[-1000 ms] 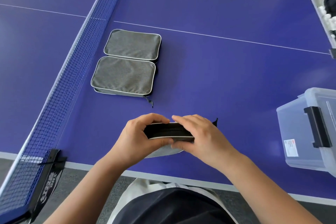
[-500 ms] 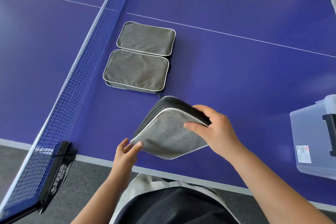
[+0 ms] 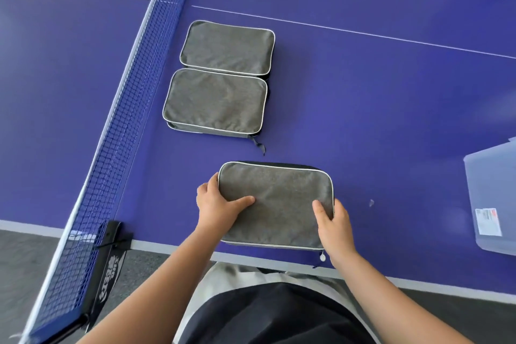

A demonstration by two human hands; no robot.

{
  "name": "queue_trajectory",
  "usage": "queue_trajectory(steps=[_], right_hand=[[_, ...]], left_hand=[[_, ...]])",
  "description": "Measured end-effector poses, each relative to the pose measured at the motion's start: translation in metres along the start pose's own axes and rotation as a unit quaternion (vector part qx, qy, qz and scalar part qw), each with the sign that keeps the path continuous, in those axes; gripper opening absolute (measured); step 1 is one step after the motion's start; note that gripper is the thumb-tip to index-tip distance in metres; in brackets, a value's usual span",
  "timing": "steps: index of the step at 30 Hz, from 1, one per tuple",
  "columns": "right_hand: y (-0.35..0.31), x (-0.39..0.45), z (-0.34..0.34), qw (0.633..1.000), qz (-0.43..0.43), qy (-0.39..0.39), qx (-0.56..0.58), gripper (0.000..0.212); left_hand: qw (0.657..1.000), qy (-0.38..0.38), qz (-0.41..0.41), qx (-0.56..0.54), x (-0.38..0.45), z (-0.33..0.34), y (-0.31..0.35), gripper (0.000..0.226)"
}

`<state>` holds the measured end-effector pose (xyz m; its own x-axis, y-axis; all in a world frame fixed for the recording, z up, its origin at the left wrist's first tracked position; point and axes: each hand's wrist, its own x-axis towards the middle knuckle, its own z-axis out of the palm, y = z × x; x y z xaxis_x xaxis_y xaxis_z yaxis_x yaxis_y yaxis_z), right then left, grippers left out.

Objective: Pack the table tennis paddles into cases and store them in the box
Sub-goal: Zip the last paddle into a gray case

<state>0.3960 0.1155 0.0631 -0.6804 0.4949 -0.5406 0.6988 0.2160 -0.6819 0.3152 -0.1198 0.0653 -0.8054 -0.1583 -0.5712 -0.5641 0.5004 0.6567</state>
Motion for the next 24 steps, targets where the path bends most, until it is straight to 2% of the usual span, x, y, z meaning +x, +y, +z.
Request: queue_trajectory(steps=[5,7,12,24], right_hand=[[0.022,0.015,0.005,0.996,0.026,0.009,-0.079,0.077],[0.017,0.012,0.003,0.995,0.030,0.013,-0.092,0.088],[0.014,0.011,0.002,0.993,0.013,0.010,-0.114,0.094],[0.021,0.013,0.004,0.993,0.012,0.005,-0.115,0.093]], left_hand=[[0.997,-0.028,0.009,0.074,0.013,0.015,0.006,0.096],[0.996,-0.034,0.013,0.081,0.014,0.020,0.005,0.098],[0.994,-0.030,0.011,0.108,0.013,0.027,0.000,0.108],[0.994,-0.030,-0.001,0.105,0.009,0.024,-0.007,0.107]])
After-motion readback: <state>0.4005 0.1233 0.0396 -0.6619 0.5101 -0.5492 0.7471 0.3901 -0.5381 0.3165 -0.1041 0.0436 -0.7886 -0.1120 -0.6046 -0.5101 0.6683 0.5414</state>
